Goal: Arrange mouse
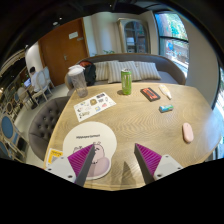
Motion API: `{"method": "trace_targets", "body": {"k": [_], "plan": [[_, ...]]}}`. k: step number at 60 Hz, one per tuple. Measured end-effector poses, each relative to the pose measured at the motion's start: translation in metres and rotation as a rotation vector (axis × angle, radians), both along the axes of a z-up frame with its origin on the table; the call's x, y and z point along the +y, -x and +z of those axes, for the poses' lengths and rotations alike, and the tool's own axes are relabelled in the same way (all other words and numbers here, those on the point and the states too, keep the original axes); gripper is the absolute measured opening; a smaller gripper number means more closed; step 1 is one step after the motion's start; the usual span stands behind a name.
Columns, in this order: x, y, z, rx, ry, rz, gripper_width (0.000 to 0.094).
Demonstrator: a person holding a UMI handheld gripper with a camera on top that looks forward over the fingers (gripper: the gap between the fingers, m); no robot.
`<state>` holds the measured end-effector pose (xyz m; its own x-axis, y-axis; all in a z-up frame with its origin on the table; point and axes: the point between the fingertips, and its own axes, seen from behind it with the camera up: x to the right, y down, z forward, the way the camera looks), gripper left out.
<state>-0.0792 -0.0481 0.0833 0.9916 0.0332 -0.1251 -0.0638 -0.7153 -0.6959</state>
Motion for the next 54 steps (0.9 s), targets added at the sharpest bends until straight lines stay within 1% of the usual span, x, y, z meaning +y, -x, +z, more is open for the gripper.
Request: {"method": "trace_targets", "body": {"k": [4, 14, 22, 29, 34, 39, 43, 51, 54], "plan": [[-0.004, -0.01, 0.0, -0.012, -0.005, -0.007, 0.0826], [-0.031, -0.054, -0.008, -0.033, 0.017, -0.034, 0.082], [-0.044, -0.115, -0.022, -0.025, 0.034, -0.065, 0.0821], [-0.04, -0.177, -0.035, -0.042, 0.008, -0.069, 0.0823], [-0.031, -0.221, -0.051, -0.068, -0.012, -0.04, 0.0822], [-0.017, -0.261, -0.064, -0.106, -0.036, 0.009, 0.082], [-0.007, -0.288, -0.079, -0.133, -0.033, 0.039, 0.0821], [0.012, -0.306, -0.103, -0.117, -0.024, 0.106, 0.083], [0.025, -0.305, -0.099, -0.083, -0.059, 0.105, 0.0814]]}}
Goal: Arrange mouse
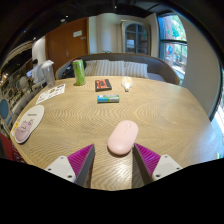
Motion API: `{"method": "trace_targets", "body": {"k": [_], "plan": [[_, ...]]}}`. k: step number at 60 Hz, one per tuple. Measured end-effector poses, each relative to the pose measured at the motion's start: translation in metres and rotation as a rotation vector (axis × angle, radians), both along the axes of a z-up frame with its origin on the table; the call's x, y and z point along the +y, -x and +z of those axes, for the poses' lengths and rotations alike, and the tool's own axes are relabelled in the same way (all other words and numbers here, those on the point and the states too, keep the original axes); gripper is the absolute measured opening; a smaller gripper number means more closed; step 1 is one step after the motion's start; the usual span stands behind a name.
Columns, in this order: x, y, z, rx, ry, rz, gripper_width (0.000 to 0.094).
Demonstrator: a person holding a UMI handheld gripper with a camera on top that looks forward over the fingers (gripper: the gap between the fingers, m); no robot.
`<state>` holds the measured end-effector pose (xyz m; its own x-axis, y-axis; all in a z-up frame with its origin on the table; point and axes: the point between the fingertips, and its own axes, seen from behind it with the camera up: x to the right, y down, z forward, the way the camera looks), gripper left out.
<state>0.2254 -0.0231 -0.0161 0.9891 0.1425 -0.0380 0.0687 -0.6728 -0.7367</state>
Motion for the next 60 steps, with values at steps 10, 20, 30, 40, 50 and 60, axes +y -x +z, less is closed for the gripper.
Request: {"method": "trace_targets", "body": {"k": [10, 20, 30, 40, 50, 60], "plan": [[0.029, 0.006, 0.0, -0.004, -0.047, 0.021, 0.0813], [0.061, 0.009, 0.001, 0.002, -0.088, -0.018, 0.0771], [0.075, -0.001, 0.0, -0.005, -0.102, -0.113, 0.047], [0.072, 0.001, 0.0, 0.004, -0.016, -0.153, 0.0362], [0.057, 0.045, 0.046, 0.021, -0.04, -0.212, 0.0358], [0.056, 0.183, 0.106, 0.051, -0.143, -0.202, 0.0359]]}}
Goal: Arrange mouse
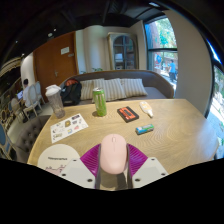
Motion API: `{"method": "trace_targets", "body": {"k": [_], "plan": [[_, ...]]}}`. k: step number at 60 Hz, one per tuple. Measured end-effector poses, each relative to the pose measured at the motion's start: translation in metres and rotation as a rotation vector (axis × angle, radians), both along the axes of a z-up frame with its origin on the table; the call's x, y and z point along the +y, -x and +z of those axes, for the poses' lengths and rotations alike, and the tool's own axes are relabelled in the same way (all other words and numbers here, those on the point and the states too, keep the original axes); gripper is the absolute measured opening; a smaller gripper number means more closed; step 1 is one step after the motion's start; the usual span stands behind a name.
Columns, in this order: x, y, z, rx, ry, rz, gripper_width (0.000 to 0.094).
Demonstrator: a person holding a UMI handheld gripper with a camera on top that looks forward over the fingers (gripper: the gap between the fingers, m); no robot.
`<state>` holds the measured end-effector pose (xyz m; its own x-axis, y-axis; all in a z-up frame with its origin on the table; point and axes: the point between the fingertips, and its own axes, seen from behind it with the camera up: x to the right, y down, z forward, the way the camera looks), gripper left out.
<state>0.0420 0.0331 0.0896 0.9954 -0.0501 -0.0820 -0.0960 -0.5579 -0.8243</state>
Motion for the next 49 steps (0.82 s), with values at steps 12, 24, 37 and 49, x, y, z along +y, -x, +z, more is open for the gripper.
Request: {"method": "trace_targets", "body": {"k": [12, 24, 37, 49], "plan": [[-0.004, 0.181, -0.038, 0.031, 0.021, 0.109, 0.0361], [-0.01, 0.216, -0.099, -0.042, 0.083, 0.105, 0.0409], [-0.034, 0.227, -0.093, 0.025, 0.191, 0.143, 0.0892], [-0.089, 0.198, -0.044, -0.02, 0.21, 0.117, 0.0837]]}}
